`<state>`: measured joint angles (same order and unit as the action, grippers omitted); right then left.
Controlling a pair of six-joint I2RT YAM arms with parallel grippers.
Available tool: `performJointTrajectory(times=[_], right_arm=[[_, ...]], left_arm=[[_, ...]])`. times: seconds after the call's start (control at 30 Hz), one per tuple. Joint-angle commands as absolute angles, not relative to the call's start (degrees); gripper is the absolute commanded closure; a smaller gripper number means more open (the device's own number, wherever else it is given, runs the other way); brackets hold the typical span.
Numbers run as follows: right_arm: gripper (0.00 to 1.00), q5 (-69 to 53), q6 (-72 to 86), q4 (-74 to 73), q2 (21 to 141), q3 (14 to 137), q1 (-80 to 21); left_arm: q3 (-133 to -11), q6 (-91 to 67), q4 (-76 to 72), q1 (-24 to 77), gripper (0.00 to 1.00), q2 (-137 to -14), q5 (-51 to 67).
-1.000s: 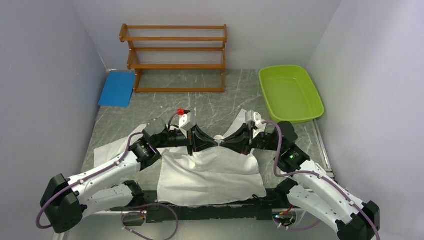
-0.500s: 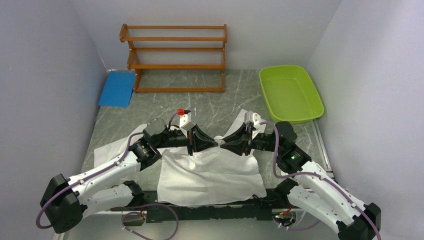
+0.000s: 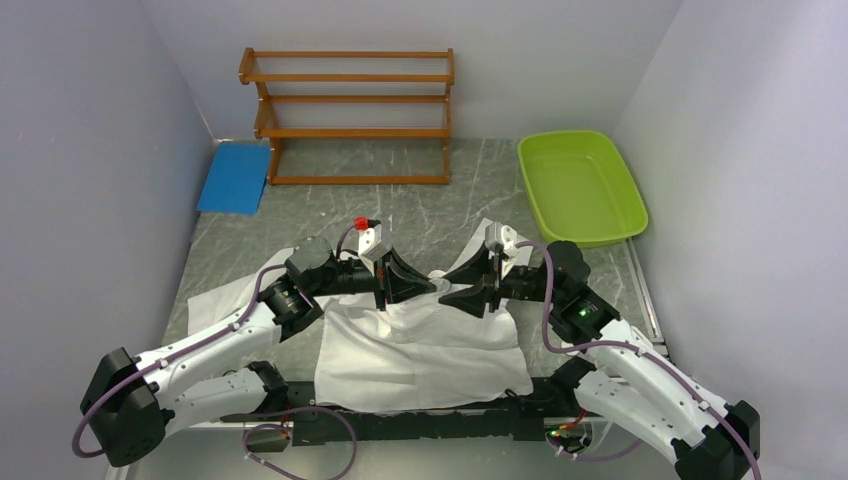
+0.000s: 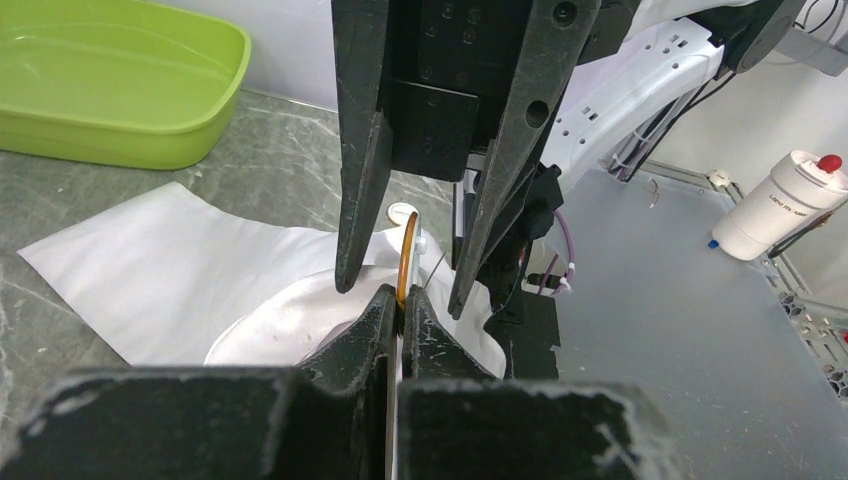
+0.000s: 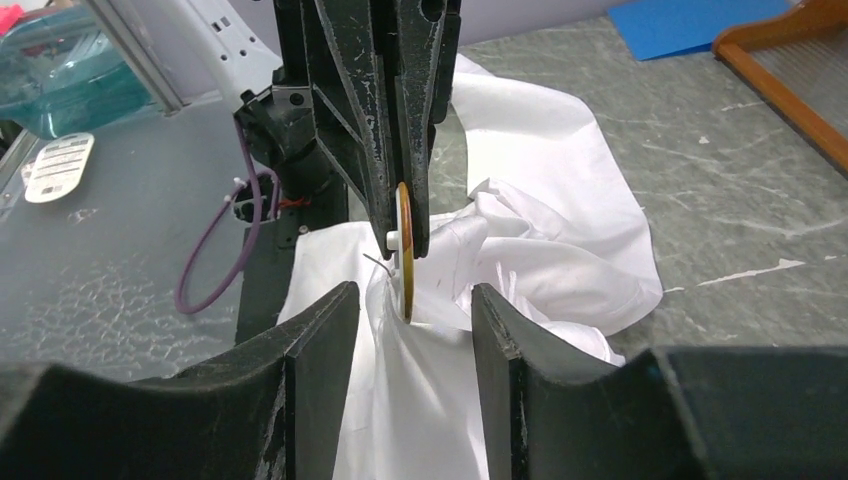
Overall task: Pin the brooch onto the clothing
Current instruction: Pin the brooch to the clothes.
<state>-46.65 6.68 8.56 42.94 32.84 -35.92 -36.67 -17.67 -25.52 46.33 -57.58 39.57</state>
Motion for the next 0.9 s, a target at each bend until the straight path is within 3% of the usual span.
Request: performJointTrajectory(times=[0.0,0.13,0.27,0.53,0.87], right_arm=[[0.51,-48.8,7.2,12.5,43.1,34.5,-36.3],[0.61,-49.2,8.8,15.0,43.5,34.3,-36.3],[0.63,-49.6,10.1,17.4,44.1,34.1,-36.3],[0.77,-49.9,9.6,16.6,44.7,34.6,-36.5],[0.85,-48.2,10.0,14.0,46.4,36.1,-36.6]], left_arm=[[-38.3,-17.5,-28.8,46.4,0.97,-57.0,39.6],[-38.2,-17.4,-28.8,46.4,0.97,-56.9,39.6],[-38.2,-17.7,-28.8,46.4,0.97,-57.1,39.6],[-38.1,-17.7,-28.7,46.4,0.97,-57.0,39.6],[-38.6,-17.9,-28.3,46.4,0.97,-57.1,39.7]])
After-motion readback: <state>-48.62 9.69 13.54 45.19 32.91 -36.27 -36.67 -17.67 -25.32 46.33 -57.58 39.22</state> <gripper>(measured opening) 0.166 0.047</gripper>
